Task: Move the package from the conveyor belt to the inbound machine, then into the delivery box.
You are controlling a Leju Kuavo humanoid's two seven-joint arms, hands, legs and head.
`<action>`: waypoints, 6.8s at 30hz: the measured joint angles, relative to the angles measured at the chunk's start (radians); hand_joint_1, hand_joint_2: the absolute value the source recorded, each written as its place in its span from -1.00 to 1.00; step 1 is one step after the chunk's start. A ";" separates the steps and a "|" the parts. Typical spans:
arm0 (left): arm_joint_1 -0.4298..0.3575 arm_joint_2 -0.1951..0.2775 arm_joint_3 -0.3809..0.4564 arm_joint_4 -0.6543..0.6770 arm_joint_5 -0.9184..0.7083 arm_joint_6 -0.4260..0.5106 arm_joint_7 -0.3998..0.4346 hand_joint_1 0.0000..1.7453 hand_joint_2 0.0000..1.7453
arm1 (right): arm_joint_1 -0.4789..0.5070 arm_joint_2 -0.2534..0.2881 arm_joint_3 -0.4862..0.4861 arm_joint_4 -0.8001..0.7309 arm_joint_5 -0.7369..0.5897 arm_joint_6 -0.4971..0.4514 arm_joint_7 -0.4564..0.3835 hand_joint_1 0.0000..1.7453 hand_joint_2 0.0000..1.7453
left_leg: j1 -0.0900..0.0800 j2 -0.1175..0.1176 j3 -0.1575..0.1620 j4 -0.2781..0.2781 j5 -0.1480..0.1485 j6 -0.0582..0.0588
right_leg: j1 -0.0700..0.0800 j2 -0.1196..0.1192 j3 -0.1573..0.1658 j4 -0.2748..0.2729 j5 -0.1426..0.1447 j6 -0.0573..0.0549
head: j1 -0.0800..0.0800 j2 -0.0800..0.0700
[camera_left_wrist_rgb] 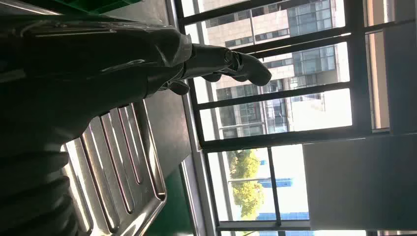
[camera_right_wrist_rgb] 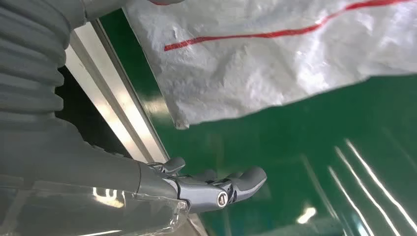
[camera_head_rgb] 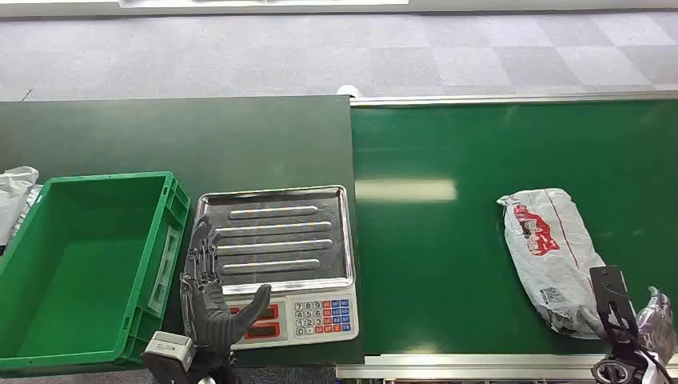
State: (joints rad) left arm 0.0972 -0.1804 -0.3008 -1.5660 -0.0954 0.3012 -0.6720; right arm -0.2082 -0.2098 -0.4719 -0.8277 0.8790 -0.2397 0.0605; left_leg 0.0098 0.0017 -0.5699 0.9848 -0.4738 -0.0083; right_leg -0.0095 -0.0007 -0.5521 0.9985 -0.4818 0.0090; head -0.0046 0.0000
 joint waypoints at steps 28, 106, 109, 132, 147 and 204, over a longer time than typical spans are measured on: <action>0.008 -0.003 0.019 -0.020 0.002 0.049 -0.004 -1.00 1.00 | -0.223 -0.008 -0.007 0.320 0.004 0.036 -0.147 1.00 1.00 | 0.000 -0.001 0.000 0.000 0.000 0.000 | 0.000 0.000 0.001 0.000 0.000 0.000 | 0.000 0.000; -0.132 0.045 -0.049 0.142 0.091 0.025 -0.022 -1.00 1.00 | 0.115 0.283 0.831 -0.475 0.039 -0.041 -0.493 -1.00 1.00 | 0.001 0.000 0.000 0.000 0.001 -0.001 | 0.001 -0.001 0.000 0.001 0.000 -0.001 | 0.000 0.000; -0.128 0.045 -0.049 0.142 0.090 0.025 -0.022 -1.00 1.00 | 0.115 0.283 0.830 -0.465 0.038 -0.041 -0.492 -1.00 1.00 | 0.001 0.000 0.000 0.000 0.001 -0.001 | 0.001 -0.001 0.000 0.001 0.000 -0.001 | 0.000 0.000; -0.220 -0.011 -0.137 0.271 0.218 -0.235 0.054 -1.00 1.00 | 0.152 0.282 0.767 -0.565 -0.441 0.216 -0.724 -1.00 1.00 | 0.001 0.000 0.000 0.000 0.001 -0.001 | 0.001 -0.001 -0.001 0.000 0.000 -0.001 | 0.000 0.000; -0.440 -0.012 -0.106 0.496 -0.476 -0.011 0.488 -0.99 1.00 | 0.221 0.268 0.699 -0.866 -0.483 0.289 -0.727 -1.00 1.00 | 0.001 0.000 0.000 0.000 0.001 -0.001 | 0.001 0.001 0.000 0.001 0.001 -0.001 | 0.000 0.000; -0.330 0.107 0.240 0.004 -0.333 0.257 0.206 1.00 1.00 | 0.215 0.292 0.629 -0.779 -0.542 0.293 -0.737 -1.00 1.00 | 0.001 0.003 0.003 -0.001 0.002 -0.002 | 0.002 0.001 0.002 0.002 0.001 -0.002 | 0.000 0.000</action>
State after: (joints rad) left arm -0.2327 -0.0735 -0.0605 -1.5622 -0.4283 0.5582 -0.4661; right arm 0.0071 0.0824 0.1572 -1.6069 0.3371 0.0538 -0.6766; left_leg 0.0113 0.0043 -0.5672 0.9839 -0.4719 -0.0102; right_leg -0.0077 0.0006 -0.5505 1.0002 -0.4810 0.0067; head -0.0041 0.0000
